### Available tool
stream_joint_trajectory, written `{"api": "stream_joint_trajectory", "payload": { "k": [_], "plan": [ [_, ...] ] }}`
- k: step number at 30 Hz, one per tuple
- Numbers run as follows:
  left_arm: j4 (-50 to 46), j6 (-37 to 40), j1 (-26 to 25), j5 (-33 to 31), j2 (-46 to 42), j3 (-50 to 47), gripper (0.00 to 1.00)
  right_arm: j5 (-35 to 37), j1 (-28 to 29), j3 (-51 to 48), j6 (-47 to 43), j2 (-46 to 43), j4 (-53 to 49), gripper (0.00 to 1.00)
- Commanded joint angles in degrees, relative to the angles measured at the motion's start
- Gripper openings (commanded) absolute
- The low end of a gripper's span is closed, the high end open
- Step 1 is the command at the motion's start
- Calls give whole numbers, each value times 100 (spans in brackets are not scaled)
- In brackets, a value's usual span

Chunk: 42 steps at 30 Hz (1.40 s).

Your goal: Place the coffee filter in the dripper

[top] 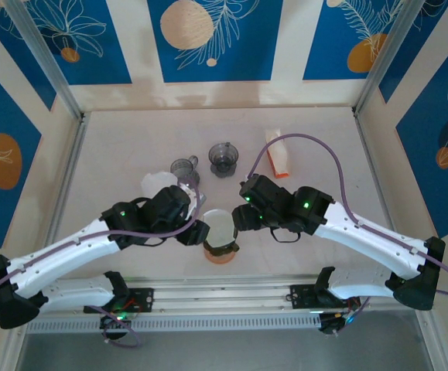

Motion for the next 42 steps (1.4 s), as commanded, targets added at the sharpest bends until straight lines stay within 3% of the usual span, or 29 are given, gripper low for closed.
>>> {"api": "stream_joint_trajectory", "payload": {
  "k": [1, 10, 17, 25, 42],
  "plan": [
    [271, -45, -68, 195, -168, 57, 67, -86, -16, -29, 67, -64, 45, 55],
    [392, 54, -62, 254, 110, 108, 73, -75, -18, -72, 91, -73, 22, 55],
    [-66, 137, -63, -145, 220, 123, 60, -122, -17, -99, 85, -81, 26, 56],
    [-67, 105, -64, -114, 156, 39, 60, -753, -8, -155, -177, 150, 390, 61],
    [-121, 59, -69, -228, 51, -197, 56, -254, -100, -121, 153, 697, -152, 56]
  ]
}}
